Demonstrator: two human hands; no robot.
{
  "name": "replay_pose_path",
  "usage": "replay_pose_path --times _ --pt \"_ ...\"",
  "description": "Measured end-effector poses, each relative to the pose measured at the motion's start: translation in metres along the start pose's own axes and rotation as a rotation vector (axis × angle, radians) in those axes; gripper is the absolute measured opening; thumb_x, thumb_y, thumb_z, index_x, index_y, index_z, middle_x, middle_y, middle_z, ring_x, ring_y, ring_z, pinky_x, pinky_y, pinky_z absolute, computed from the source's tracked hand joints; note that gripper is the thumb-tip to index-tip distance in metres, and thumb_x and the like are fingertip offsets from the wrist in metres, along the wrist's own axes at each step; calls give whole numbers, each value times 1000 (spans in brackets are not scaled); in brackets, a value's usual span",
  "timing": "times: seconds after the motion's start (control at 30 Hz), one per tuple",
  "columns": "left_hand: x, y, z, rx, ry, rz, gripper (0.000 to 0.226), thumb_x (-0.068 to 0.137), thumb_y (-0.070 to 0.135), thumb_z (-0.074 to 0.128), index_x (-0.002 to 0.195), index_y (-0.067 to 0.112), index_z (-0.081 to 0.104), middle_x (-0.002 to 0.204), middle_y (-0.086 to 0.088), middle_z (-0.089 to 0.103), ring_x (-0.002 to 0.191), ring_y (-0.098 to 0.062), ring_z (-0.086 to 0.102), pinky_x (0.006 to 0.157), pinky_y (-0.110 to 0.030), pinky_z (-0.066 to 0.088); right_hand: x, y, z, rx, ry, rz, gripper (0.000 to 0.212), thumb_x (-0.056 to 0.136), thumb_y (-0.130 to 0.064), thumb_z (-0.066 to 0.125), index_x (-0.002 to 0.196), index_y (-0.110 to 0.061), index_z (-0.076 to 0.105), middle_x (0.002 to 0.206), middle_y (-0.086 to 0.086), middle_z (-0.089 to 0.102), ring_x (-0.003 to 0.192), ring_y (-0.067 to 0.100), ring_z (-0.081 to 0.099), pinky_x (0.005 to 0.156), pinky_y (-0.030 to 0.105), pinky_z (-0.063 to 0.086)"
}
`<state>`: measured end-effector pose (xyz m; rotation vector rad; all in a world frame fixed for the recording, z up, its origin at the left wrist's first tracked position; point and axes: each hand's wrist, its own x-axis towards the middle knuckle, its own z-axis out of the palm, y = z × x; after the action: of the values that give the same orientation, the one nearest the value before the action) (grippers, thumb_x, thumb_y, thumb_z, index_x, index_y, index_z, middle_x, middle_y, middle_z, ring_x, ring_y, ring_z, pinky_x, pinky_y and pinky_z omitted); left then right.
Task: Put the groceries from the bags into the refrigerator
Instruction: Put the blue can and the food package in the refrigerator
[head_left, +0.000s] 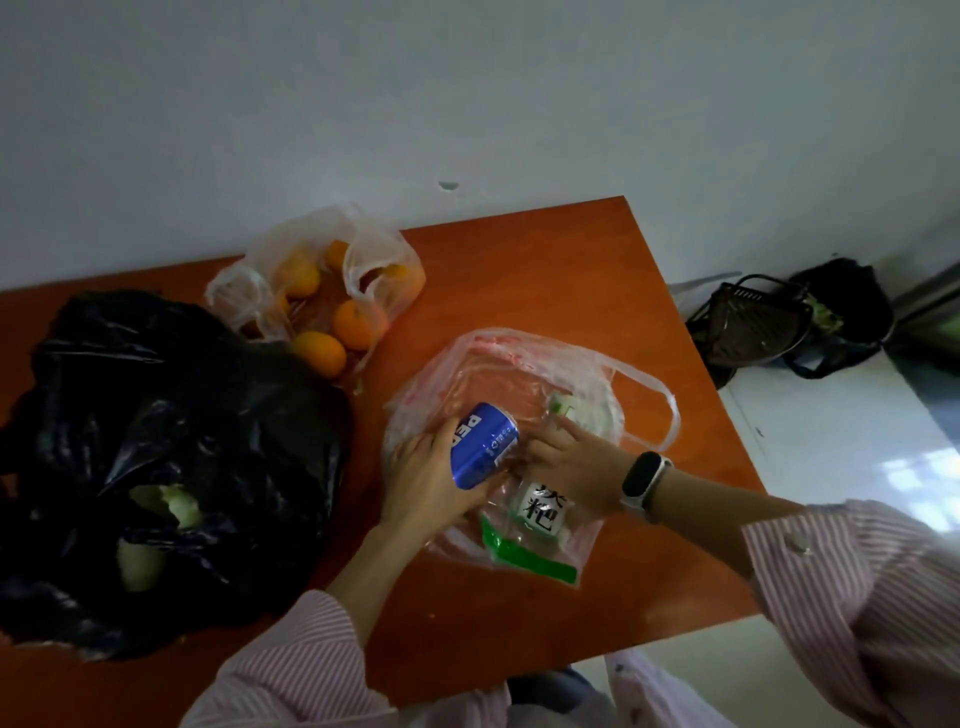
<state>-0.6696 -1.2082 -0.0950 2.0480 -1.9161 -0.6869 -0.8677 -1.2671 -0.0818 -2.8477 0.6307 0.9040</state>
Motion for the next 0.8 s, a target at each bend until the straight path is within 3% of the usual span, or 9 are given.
replay_pose_path --times 0.1,0.17,0.27,0.33,0.47,0.6,0.67,0.73,0.8 --pt "-11 -4 -15 -99 52 42 74 63 41 75 127 16 47 114 -4 63 102 -25 58 83 -30 42 1 -3 -10 -83 76 35 47 91 -26 47 134 -11 38 138 13 37 133 29 28 112 61 -3" --pt "-19 -6 -27 -154 111 26 73 65 38 76 128 15 47 110 -4 62 99 -23 57 82 -28 42 -2 -6 -11 -78 63 65 45 89 -30 51 127 -6 43 128 13 47 124 30 40 113 60 0" --pt "-27 -7 -44 -302 167 -41 78 68 32 77 135 20 40 109 2 57 95 -15 53 78 -25 40 -7 -6 -2 -56 148 58 58 69 -46 70 108 -6 52 104 12 62 100 31 59 110 53 23" --pt "-27 -9 -50 -365 180 -68 79 68 31 78 137 23 39 111 7 54 98 -13 50 79 -24 38 -11 -8 -2 19 144 85 58 71 -42 69 110 -3 51 107 14 61 104 33 56 107 54 27" --pt "-29 -8 -62 -379 208 -50 72 64 35 79 128 25 47 99 11 53 95 -16 51 79 -28 39 -23 -17 -16 166 460 160 20 80 -21 50 96 -8 54 93 9 63 87 27 61 87 37 43" --pt "-36 -2 -73 -555 229 -52 60 56 50 76 109 51 47 94 25 54 92 -8 58 82 -30 46 -36 -35 -25 520 623 257 26 84 -20 53 107 -8 55 100 11 62 90 29 59 75 39 49" --pt "-39 1 -79 -664 224 -56 56 53 62 66 103 60 42 94 30 54 89 5 56 80 -26 47 -40 -45 -31 785 695 373 39 83 -33 60 115 -12 51 104 7 62 89 25 61 73 41 51" --pt "-39 0 -86 -736 209 -45 71 52 66 62 117 54 36 101 33 51 91 10 54 81 -22 47 -45 -53 -42 1050 801 507 52 80 -56 58 116 -18 50 101 -4 62 83 19 63 69 44 53" --pt "-34 2 -93 -838 179 -28 83 54 63 69 127 45 34 108 31 51 97 8 55 82 -23 47 -50 -57 -61 1262 993 569 40 82 -45 61 111 -21 51 99 -10 59 87 8 62 71 38 53"
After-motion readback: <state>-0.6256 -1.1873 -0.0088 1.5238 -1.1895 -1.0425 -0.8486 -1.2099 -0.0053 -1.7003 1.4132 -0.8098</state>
